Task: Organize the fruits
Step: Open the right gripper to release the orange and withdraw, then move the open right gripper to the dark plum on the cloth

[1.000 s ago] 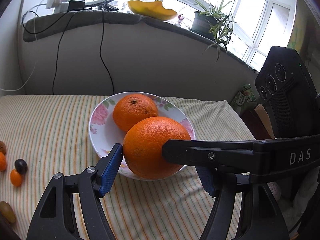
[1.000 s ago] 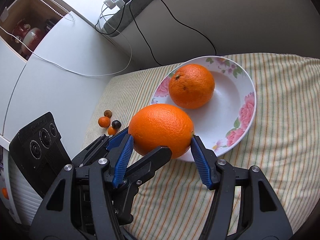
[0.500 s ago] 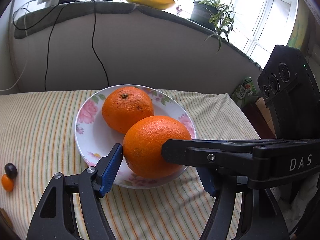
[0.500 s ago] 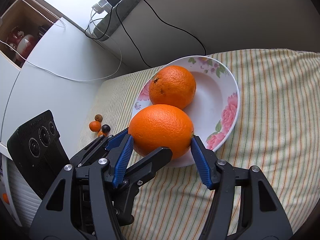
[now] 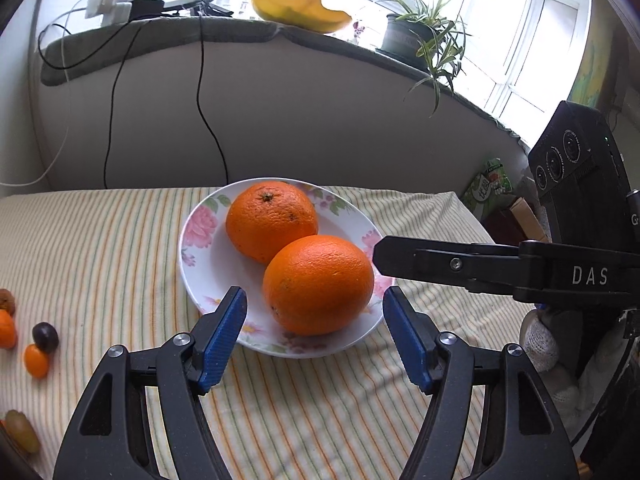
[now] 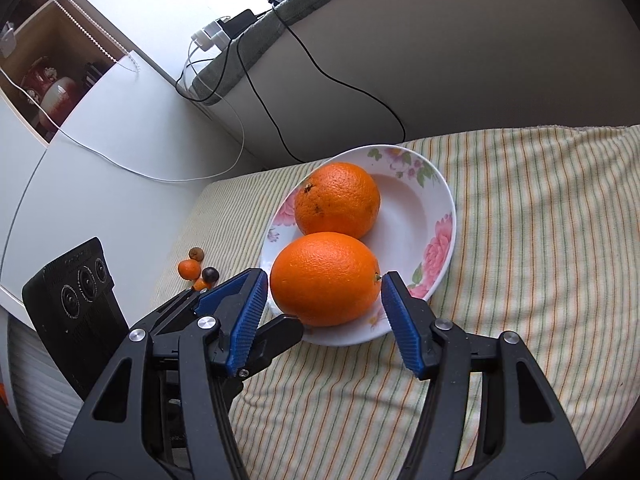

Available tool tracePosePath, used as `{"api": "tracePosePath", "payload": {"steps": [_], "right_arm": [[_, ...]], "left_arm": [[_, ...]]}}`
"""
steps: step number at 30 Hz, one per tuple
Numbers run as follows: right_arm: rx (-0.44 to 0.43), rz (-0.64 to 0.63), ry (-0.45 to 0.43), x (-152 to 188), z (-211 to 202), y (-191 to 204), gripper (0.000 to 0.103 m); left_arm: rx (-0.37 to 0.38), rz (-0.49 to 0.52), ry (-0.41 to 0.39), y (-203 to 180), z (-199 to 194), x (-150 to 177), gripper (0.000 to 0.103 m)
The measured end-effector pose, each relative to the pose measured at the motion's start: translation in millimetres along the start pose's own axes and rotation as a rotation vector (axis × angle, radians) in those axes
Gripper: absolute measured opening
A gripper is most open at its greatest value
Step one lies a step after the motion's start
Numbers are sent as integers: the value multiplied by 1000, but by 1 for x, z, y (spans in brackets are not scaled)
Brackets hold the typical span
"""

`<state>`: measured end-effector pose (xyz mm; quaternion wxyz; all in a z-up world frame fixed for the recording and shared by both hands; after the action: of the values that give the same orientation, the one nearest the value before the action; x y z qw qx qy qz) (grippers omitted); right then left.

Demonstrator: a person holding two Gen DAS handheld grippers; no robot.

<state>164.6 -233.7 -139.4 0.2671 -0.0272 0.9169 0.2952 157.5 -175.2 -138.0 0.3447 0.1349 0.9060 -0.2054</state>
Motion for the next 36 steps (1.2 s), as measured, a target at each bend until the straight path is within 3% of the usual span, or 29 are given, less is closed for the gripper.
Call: {"api": "tracePosePath", "payload": {"steps": [10,16,23,27,32,36], "right_arm": [[52,-133,-72,9,-11,28,63],[56,-198,-120,19,-12,45,63],[104,-312,-115,34,-5,68,63],[84,-352,-76,44,4,81,63],[66,-391,-38,55,17,96,62],[41,-402,-8,61,28,107,54]], "left_arm": [[-37,43,-77,9,-40,17,70],[-72,-17,-79,32,-56,32,70],[-131,-56,-81,55,-71,50,70],[-151,-84,-76,68,-78,62,70],[-179,-138,-77,93,-91,77,61],[-215,-184,-78,115,-103,89,58]]}}
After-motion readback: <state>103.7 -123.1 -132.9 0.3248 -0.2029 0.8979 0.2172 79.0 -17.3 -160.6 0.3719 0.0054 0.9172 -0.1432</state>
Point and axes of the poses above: each gripper's, at about its wrist camera, not at the fingertips, and z roughly the way its jaws point, y to its left, x to its underside, the point moved 10 cm from there along z, roughly the way its jaws point, and after that the axes turned 2 degrees about y, right-handed, at the moved point
